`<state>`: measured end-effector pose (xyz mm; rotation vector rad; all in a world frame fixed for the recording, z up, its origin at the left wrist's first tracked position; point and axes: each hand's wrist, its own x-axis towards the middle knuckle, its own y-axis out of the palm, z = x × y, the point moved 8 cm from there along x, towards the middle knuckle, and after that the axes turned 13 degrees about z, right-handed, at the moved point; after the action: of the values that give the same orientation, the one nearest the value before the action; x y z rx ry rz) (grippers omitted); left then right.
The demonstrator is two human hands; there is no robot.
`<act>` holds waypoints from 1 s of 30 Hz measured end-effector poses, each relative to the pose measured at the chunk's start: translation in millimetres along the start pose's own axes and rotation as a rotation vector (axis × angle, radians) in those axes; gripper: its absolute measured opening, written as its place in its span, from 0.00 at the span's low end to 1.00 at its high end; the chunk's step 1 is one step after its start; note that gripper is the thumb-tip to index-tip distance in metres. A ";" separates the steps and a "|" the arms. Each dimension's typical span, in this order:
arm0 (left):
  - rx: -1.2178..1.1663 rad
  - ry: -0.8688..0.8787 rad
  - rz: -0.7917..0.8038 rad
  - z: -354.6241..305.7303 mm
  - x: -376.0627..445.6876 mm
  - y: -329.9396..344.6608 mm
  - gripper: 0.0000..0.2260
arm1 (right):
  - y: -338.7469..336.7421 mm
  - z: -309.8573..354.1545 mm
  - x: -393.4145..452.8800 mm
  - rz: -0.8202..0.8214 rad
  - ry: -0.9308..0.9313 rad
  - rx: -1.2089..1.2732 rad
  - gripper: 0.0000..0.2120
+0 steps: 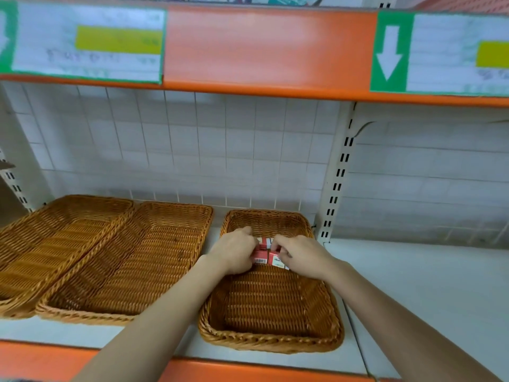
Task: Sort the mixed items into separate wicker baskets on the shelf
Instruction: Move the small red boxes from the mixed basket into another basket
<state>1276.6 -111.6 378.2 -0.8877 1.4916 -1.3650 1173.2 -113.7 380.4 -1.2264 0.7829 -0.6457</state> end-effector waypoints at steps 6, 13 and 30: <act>-0.026 0.006 0.033 -0.1 -0.5 0.1 0.14 | 3.3 2.1 2.1 0.004 0.012 -0.112 0.17; -0.050 -0.010 0.022 -0.7 -2.0 -3.2 0.10 | 7.1 3.3 3.2 0.072 0.036 -0.213 0.23; 0.005 -0.016 0.068 -4.1 -3.5 -1.4 0.14 | 4.0 7.0 -2.9 0.150 -0.081 -0.129 0.20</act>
<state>1273.9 -107.1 380.0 -0.8356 1.4926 -1.3089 1177.2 -106.6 378.1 -1.2885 0.8504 -0.4258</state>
